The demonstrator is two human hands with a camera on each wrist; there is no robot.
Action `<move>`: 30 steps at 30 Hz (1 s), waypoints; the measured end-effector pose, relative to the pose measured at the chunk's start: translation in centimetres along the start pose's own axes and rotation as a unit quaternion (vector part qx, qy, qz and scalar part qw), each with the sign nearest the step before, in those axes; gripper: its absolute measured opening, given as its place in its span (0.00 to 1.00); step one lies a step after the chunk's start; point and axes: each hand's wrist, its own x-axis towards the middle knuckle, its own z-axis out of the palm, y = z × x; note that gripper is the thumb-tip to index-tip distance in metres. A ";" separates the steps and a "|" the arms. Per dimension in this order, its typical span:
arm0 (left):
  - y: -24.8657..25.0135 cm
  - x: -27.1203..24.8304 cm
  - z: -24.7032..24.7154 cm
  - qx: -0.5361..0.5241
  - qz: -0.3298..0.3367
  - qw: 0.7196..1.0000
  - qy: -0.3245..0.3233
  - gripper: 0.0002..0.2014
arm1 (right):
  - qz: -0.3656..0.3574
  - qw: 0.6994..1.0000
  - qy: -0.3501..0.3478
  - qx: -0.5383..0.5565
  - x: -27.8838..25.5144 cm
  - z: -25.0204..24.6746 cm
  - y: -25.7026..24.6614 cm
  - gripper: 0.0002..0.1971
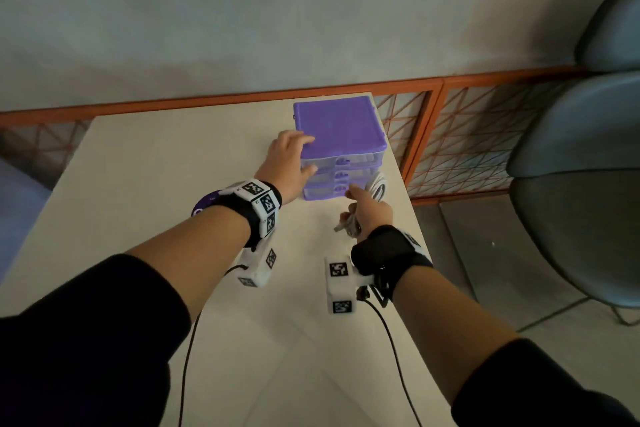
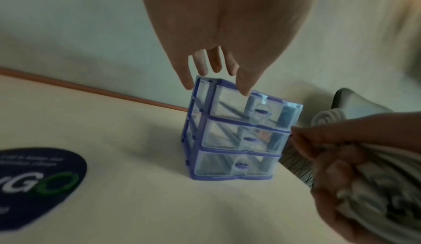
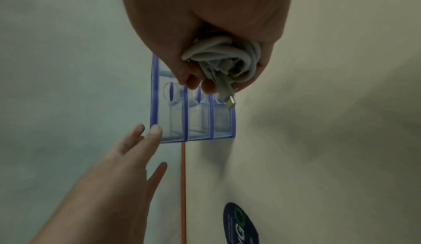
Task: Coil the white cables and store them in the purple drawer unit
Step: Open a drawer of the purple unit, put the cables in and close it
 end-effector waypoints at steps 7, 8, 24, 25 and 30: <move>-1.2 1.5 0.4 0.048 0.056 0.997 0.015 0.21 | 0.058 0.997 0.026 0.039 4.9 1.7 0.3 0.14; -1.3 1.5 0.5 0.048 0.061 0.997 0.017 0.21 | 0.055 0.997 0.027 0.036 5.2 1.9 0.5 0.14; -1.5 1.8 0.4 0.052 0.049 0.997 0.010 0.21 | 0.051 0.995 0.034 0.076 3.3 1.5 3.7 0.15; -1.4 1.8 0.4 0.054 0.044 0.998 0.007 0.21 | 0.049 0.995 0.040 0.081 2.4 0.9 4.4 0.15; -0.9 1.7 0.3 0.067 0.034 0.997 -0.001 0.22 | 0.042 0.994 0.043 0.092 -1.5 -1.7 7.3 0.14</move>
